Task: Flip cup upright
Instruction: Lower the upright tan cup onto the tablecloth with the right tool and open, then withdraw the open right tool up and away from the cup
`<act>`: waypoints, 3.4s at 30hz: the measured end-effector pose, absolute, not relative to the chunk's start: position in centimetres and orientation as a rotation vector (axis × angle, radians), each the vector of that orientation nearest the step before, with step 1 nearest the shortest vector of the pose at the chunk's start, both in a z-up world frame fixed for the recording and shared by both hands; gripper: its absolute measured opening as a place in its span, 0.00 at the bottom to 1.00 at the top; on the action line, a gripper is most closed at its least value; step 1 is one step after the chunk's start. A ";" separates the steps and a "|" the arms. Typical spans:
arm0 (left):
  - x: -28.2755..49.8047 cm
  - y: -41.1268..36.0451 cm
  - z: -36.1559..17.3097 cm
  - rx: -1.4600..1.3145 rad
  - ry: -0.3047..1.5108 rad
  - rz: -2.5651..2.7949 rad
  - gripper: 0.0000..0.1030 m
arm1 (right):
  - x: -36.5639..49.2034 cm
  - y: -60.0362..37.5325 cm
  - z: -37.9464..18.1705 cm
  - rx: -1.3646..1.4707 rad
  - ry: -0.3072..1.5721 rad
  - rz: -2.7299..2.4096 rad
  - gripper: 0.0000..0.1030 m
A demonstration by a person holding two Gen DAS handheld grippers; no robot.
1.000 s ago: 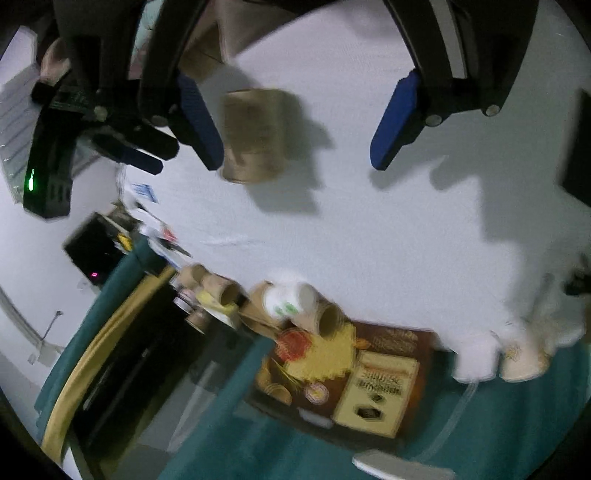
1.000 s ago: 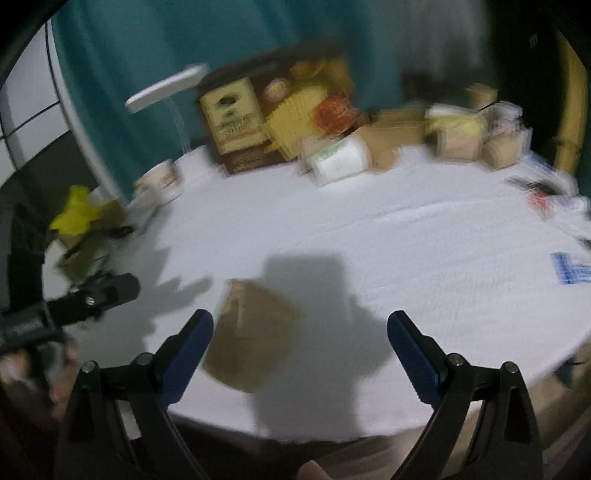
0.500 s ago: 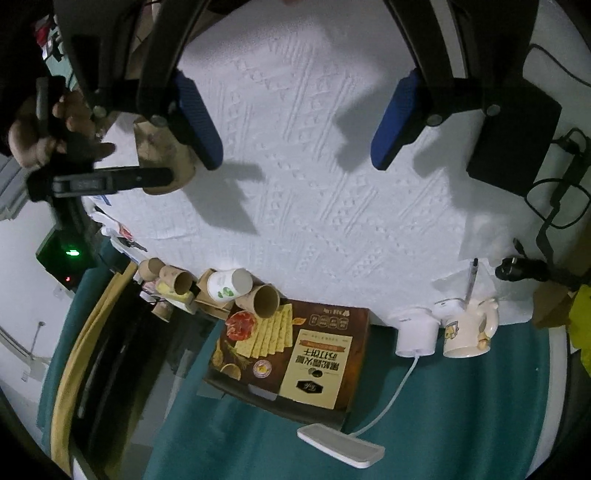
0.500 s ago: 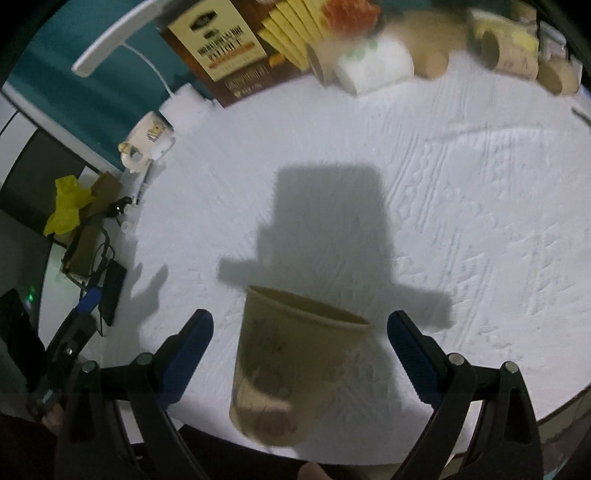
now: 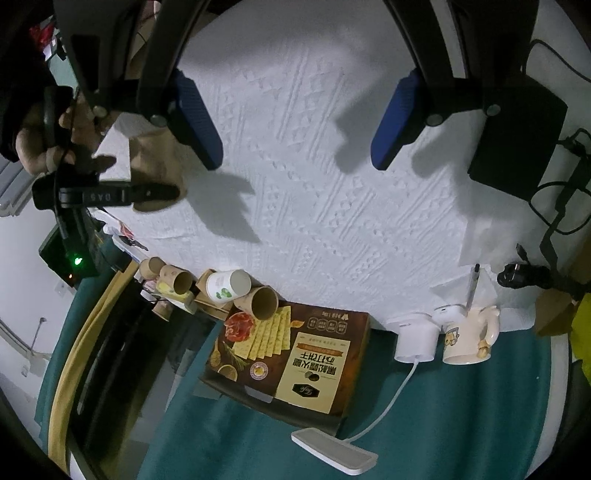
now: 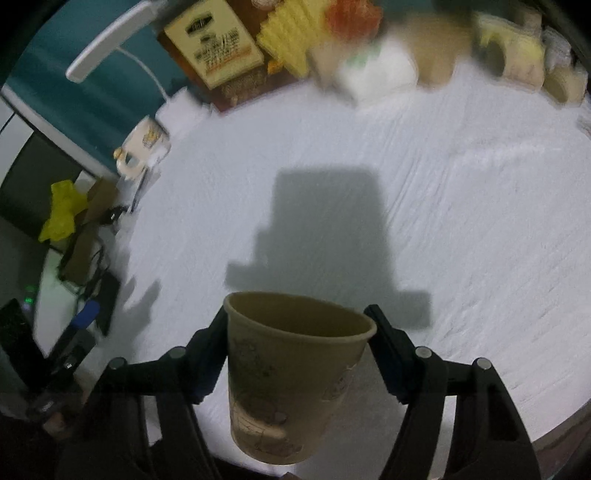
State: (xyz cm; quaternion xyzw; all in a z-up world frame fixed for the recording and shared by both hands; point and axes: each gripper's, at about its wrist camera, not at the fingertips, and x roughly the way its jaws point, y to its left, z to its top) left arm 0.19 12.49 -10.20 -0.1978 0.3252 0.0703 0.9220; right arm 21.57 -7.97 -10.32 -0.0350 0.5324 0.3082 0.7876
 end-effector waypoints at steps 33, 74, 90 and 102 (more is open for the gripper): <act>2.9 6.8 -8.4 -0.285 0.717 0.086 0.80 | 11.8 -12.5 -11.2 -0.290 0.448 0.439 0.68; -2.4 -1.1 -2.3 -0.061 0.484 -0.048 0.80 | 1.0 -22.7 -3.2 -0.100 0.562 0.264 0.78; -2.6 -4.3 4.0 0.037 0.269 -0.094 0.97 | -2.0 -26.4 6.7 -0.061 0.389 0.190 0.82; -3.5 -2.8 8.0 0.034 0.157 -0.098 1.00 | -3.7 -25.4 12.9 -0.055 0.276 0.206 0.84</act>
